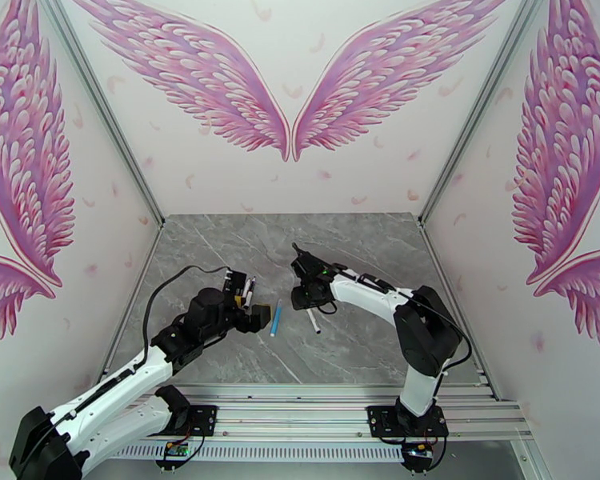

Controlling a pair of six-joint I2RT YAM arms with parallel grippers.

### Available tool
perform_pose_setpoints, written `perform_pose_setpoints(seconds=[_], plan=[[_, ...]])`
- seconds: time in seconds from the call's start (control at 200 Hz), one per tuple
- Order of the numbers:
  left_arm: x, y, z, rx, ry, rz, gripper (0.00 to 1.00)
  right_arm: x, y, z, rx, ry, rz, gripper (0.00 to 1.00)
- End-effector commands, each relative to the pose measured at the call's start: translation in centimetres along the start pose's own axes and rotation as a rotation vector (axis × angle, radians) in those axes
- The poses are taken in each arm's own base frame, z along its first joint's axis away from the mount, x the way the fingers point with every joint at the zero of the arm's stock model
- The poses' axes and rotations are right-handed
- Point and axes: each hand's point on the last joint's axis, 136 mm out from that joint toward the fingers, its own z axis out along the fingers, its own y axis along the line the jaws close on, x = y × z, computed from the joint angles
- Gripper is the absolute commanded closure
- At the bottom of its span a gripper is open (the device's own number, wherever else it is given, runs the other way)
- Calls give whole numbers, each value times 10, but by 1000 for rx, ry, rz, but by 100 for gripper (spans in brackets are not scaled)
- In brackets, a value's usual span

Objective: Open the pen caps

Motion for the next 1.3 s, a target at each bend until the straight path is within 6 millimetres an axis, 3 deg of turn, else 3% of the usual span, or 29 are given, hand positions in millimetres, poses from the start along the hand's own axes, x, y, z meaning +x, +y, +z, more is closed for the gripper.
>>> perform_pose_setpoints(seconds=[0.0,0.375,0.685,0.91,1.139,1.294], plan=[[-1,-2,-5,15,-11,-2,1,-2,-11,7,52,24,-12,53],[0,-6,-7,37,-4,6,1,-6,-26,30,92,60,-24,59],[3,-5,-7,36,-2,-7,1,-14,-28,40,111,77,-45,65],[2,-3,-7,30,-13,-25,1,-10,-31,44,129,98,-52,68],[-16,-16,-16,57,-22,-56,1,-2,-43,48,183,116,-66,69],[-11,-12,-15,43,-20,-71,1,2,-43,53,176,120,-71,71]])
